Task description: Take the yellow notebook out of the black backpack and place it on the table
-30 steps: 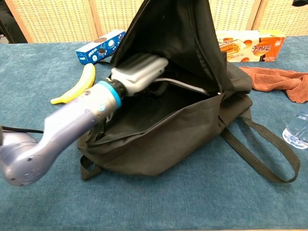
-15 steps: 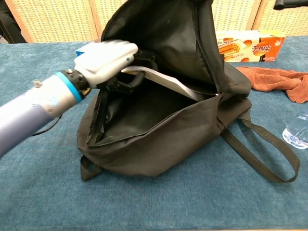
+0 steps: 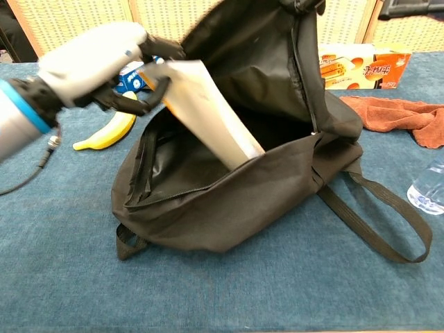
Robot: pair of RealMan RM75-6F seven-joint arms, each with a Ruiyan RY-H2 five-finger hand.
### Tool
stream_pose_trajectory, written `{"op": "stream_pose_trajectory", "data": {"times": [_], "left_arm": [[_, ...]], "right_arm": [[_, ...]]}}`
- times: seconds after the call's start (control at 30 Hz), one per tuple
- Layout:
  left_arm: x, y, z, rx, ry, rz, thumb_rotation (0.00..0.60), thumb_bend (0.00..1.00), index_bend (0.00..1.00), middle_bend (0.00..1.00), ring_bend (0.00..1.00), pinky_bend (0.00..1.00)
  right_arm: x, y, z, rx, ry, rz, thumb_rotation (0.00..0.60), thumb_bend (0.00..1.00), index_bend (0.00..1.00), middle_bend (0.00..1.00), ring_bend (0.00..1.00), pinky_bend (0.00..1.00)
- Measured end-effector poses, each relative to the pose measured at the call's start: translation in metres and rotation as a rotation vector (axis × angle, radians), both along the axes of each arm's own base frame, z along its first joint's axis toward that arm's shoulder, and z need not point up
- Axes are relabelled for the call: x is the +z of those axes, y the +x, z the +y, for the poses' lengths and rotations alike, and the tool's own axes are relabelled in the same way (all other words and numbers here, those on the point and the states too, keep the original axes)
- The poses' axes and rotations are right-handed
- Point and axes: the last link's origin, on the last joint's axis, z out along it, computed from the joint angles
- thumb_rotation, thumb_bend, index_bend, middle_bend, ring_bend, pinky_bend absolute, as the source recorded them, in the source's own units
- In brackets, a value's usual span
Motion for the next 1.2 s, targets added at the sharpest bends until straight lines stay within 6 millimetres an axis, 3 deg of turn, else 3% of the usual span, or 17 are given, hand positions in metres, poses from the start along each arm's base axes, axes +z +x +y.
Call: {"op": "stream_pose_trajectory", "data": {"times": [0.33, 0.63, 0.77, 0.87, 1.2], "left_arm": [[0.047, -0.008, -0.008, 0.001, 0.034, -0.055, 0.6, 0.65, 0.78, 0.45, 0.37, 0.49], [0.104, -0.021, -0.007, 0.023, 0.113, -0.094, 0.6, 0.65, 0.79, 0.46, 0.37, 0.49], [0.14, -0.039, 0.003, 0.086, 0.188, -0.082, 0.6, 0.65, 0.79, 0.46, 0.37, 0.49], [0.156, -0.054, 0.009, 0.152, 0.204, -0.056, 0.6, 0.65, 0.79, 0.47, 0.37, 0.49], [0.165, -0.118, 0.039, 0.554, 0.142, 0.207, 0.6, 0.64, 0.8, 0.47, 0.37, 0.49]], "right_arm": [[-0.008, -0.013, -0.002, -0.035, 0.004, 0.012, 0.6, 0.56, 0.65, 0.67, 0.56, 0.6], [-0.013, -0.026, -0.003, -0.054, 0.005, 0.035, 0.6, 0.56, 0.65, 0.67, 0.56, 0.6], [-0.014, -0.027, -0.001, -0.049, 0.005, 0.036, 0.6, 0.56, 0.65, 0.67, 0.56, 0.6], [-0.014, -0.028, 0.0, -0.043, 0.006, 0.04, 0.6, 0.56, 0.65, 0.67, 0.56, 0.6], [-0.021, -0.031, 0.004, -0.031, 0.024, 0.057, 0.6, 0.56, 0.65, 0.67, 0.56, 0.6]]}}
